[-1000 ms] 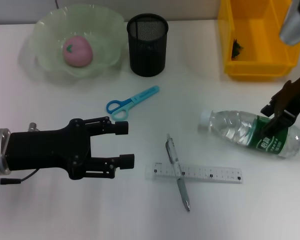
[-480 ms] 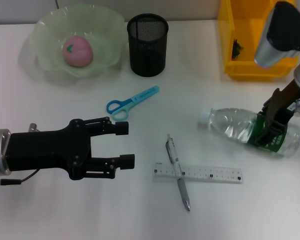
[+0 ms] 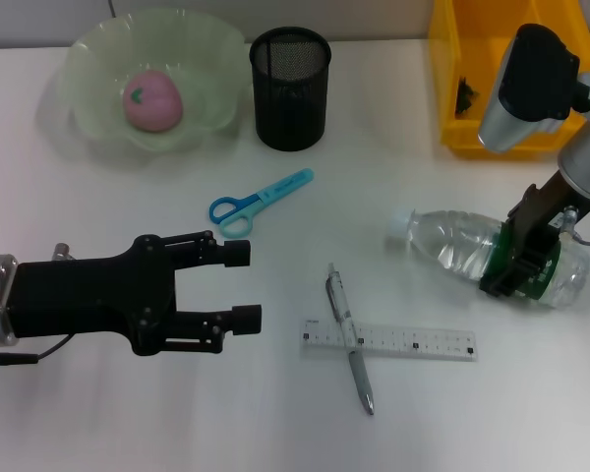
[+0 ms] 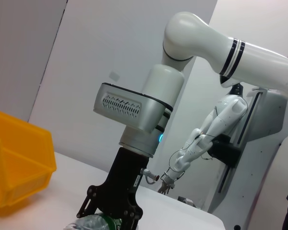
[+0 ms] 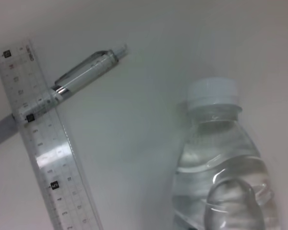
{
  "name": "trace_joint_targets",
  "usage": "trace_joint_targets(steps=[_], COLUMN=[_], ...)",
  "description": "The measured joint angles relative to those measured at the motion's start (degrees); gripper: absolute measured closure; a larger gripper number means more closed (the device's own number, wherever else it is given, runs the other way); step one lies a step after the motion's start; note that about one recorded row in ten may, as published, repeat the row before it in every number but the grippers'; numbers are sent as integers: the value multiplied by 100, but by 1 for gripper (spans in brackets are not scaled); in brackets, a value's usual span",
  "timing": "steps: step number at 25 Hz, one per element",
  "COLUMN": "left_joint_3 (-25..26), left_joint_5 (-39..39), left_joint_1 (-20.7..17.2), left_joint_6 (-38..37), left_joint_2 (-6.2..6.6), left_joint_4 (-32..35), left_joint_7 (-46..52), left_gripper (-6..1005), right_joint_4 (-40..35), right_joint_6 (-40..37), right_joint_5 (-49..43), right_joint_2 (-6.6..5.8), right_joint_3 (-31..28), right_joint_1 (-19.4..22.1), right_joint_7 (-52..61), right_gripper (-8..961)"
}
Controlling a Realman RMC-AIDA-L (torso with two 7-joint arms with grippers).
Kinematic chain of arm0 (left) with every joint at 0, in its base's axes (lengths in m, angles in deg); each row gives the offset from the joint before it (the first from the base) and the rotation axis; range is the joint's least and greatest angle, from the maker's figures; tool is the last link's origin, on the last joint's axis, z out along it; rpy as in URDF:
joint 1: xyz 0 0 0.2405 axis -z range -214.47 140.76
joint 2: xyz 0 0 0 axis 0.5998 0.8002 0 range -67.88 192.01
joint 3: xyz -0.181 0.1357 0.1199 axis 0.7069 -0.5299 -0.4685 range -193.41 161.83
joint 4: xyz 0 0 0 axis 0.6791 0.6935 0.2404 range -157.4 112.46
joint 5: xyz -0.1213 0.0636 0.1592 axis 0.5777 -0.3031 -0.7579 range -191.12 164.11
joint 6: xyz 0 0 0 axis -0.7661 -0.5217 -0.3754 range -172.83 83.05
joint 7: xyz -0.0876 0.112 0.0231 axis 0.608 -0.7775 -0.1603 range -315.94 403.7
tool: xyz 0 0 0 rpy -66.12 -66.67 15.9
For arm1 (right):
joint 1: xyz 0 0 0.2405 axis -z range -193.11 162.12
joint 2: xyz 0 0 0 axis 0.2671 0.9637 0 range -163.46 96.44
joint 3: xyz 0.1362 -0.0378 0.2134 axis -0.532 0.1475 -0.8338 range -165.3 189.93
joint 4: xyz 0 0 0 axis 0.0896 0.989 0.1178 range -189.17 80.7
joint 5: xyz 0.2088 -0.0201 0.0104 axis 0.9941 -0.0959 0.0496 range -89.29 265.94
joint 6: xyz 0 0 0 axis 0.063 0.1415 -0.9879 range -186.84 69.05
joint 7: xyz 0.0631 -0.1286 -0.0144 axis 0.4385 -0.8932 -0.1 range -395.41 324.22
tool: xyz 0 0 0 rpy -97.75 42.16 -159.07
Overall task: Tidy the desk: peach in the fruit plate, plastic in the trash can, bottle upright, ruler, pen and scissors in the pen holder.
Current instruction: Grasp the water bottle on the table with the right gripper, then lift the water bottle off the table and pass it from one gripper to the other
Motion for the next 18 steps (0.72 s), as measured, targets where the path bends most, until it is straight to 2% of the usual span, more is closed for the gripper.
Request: trace_joint_targets(steps=[13,18], left_joint_3=[9,9], left_joint_5=[17,38], left_joint_1=[-5,5], left_joint_6=[-28,-2], left_joint_2=[28,14], left_joint_4=[9,9], left_joint_7=[-37,-55], left_gripper=[202,203], right_joint_4=[-238,-405], right_joint_6=[120,71], right_joint_5=[233,709], right_joint_2=[4,-65], right_joint_3=[-55,-88], right_joint_1=[83,211], right_joint_7=[174,127], right_gripper=[252,252])
